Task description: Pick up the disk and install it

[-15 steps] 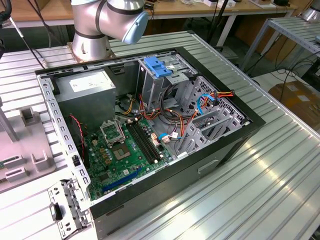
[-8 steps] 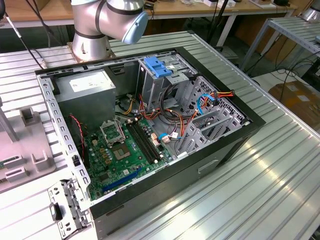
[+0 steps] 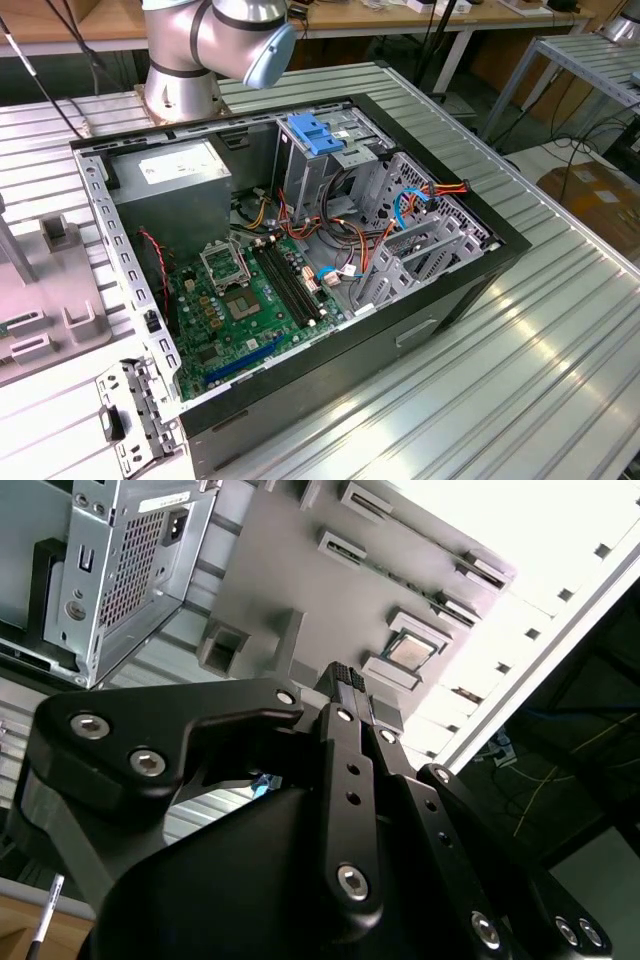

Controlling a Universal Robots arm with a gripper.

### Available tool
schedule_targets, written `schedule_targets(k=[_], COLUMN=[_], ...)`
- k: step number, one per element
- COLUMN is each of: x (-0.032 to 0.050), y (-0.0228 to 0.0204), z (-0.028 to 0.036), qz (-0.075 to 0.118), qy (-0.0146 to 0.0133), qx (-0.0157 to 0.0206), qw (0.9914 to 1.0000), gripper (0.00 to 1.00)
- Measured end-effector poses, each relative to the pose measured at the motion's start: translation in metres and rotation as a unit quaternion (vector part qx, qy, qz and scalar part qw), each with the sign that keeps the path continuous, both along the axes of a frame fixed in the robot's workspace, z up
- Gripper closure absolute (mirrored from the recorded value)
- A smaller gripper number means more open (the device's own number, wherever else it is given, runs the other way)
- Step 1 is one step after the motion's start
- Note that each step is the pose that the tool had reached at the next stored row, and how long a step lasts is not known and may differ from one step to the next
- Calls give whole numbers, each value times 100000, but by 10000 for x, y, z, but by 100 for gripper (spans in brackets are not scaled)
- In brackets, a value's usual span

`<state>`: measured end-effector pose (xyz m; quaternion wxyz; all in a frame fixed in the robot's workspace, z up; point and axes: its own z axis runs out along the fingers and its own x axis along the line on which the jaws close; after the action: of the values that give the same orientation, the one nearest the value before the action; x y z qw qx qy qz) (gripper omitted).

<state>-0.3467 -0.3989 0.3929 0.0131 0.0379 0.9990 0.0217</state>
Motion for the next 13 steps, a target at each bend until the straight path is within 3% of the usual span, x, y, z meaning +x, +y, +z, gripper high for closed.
schedule_targets(k=[13], x=[-145], y=[3], z=[-5], qz=[0], qy=[3], qx=[0], qw=[100000], gripper=[89])
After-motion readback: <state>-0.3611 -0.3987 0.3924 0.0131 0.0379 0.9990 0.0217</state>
